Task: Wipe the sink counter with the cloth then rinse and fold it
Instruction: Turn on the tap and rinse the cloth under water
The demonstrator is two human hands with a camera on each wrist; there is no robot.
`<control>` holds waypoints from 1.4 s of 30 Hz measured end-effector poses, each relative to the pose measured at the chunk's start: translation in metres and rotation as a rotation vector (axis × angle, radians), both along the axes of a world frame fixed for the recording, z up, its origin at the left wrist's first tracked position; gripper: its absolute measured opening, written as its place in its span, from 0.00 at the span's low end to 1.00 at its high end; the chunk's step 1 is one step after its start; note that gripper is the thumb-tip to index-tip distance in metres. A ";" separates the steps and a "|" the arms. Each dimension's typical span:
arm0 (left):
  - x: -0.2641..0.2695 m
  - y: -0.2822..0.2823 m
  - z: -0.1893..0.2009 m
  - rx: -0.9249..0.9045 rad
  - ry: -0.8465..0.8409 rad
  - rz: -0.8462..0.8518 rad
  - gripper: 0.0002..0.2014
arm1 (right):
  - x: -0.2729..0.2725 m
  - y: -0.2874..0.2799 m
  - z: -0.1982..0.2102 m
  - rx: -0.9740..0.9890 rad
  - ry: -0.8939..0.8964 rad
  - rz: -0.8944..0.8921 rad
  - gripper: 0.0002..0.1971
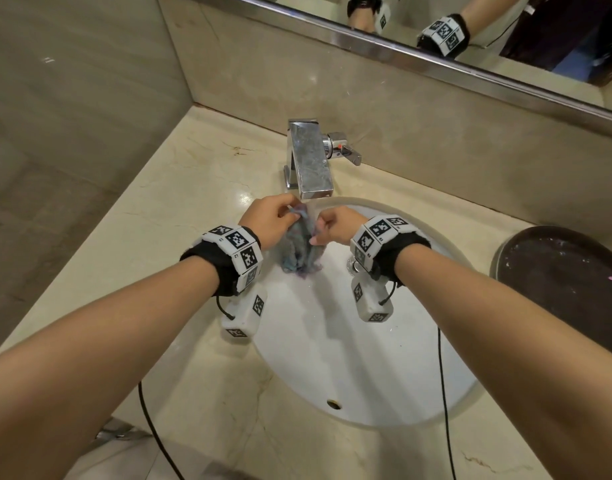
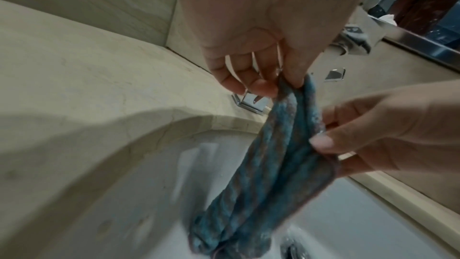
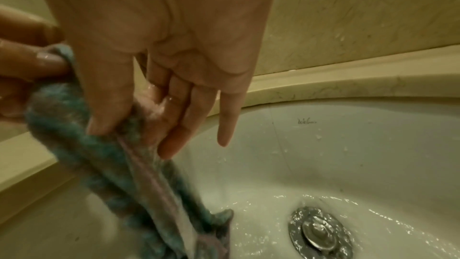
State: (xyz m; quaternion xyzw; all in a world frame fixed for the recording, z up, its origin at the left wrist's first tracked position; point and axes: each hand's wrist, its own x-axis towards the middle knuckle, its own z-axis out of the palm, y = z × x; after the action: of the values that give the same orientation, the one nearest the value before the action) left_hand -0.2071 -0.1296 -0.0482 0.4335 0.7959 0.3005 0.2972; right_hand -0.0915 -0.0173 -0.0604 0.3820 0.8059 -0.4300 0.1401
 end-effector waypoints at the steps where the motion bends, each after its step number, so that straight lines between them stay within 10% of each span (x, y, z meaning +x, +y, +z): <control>1: -0.001 -0.001 0.000 -0.006 0.013 -0.001 0.07 | 0.002 0.003 0.001 -0.038 0.046 -0.035 0.16; 7: -0.001 0.001 -0.001 -0.274 0.020 -0.043 0.04 | 0.003 0.004 0.009 -0.111 0.203 -0.186 0.12; 9: 0.003 0.003 0.001 -0.281 0.000 -0.059 0.16 | -0.002 -0.001 0.011 -0.154 0.186 -0.188 0.02; 11: 0.007 0.006 0.005 -0.250 -0.040 -0.059 0.29 | -0.006 -0.004 0.013 -0.154 0.160 -0.181 0.13; 16: 0.007 0.013 0.006 -0.302 0.155 -0.028 0.11 | -0.004 0.002 0.019 -0.037 0.115 -0.041 0.17; 23: 0.017 0.015 0.008 -0.279 0.118 -0.082 0.12 | -0.006 0.007 -0.003 0.270 -0.324 0.202 0.09; 30: 0.006 0.012 0.000 -0.260 -0.016 0.051 0.04 | 0.004 0.012 0.006 0.008 0.006 -0.212 0.08; 37: 0.010 0.008 -0.003 -0.215 -0.045 -0.030 0.18 | -0.001 -0.001 0.024 -0.053 0.140 -0.086 0.13; 42: 0.016 0.014 0.001 -0.161 0.053 0.035 0.04 | -0.002 0.001 0.024 -0.001 0.101 -0.066 0.17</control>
State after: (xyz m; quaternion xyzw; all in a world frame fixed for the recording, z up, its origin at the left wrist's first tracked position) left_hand -0.1912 -0.1156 -0.0469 0.4023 0.8324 0.2292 0.3045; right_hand -0.0939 -0.0161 -0.0366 0.3861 0.7987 -0.4536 0.0851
